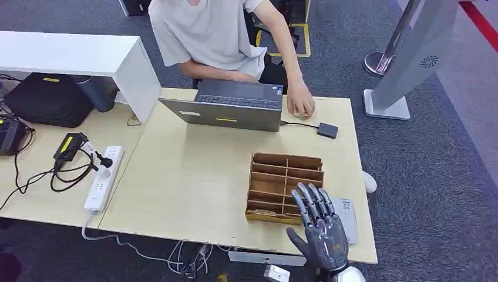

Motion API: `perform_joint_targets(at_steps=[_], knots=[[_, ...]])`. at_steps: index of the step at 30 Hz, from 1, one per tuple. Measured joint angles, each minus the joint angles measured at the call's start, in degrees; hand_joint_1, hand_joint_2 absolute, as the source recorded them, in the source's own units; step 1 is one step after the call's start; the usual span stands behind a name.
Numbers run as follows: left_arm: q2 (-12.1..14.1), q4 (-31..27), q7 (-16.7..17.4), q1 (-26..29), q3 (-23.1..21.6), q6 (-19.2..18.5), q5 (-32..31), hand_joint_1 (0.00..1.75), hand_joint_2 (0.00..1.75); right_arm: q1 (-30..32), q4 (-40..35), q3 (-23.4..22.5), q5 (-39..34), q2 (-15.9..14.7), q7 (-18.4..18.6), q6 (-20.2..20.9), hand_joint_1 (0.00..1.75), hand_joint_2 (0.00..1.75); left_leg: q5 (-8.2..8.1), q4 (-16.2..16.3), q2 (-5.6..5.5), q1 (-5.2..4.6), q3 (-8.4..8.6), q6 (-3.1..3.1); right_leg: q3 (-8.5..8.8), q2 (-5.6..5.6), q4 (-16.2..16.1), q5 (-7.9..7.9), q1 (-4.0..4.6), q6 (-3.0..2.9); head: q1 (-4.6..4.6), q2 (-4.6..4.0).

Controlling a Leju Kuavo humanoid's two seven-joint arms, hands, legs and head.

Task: Pass the card to the sensor for recognition and then transmit it.

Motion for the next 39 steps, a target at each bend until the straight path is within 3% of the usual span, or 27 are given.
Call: perform_joint_targets(at_steps=[10, 16, 39], knots=[[0.17, 0.00, 1.11, -1.30, 0.00, 0.55, -0.15, 0.00, 1.75, -3.00, 1.79, 3.96, 1.12, -0.09, 5.42, 0.00, 0.00, 1.75, 0.01, 0.00, 0.00, 0.02, 0.00, -0.03, -0.02, 0.01, 0.00, -0.01, 0.01, 0.00, 0.00, 0.00], [0.20, 0.00, 1.12, -1.49, 0.00, 0.59, -0.18, 0.00, 1.75, -3.39, 2.71, 4.88, 1.12, -0.15, 5.60, 0.00, 0.00, 1.75, 0.02, 0.00, 0.01, 0.02, 0.00, -0.03, -0.02, 0.01, 0.00, 0.00, 0.01, 0.00, 0.00, 0.00], [0.76, 0.15, 1.79, -1.66, 0.31, 0.55, -1.97, 0.00, 1.75, -3.59, 10.47, 5.25, 2.91, -3.59, 13.91, 0.00, 0.00, 1.75, 0.01, 0.00, 0.00, 0.02, 0.00, -0.03, -0.02, 0.01, -0.01, 0.00, 0.01, 0.00, -0.02, 0.00]])
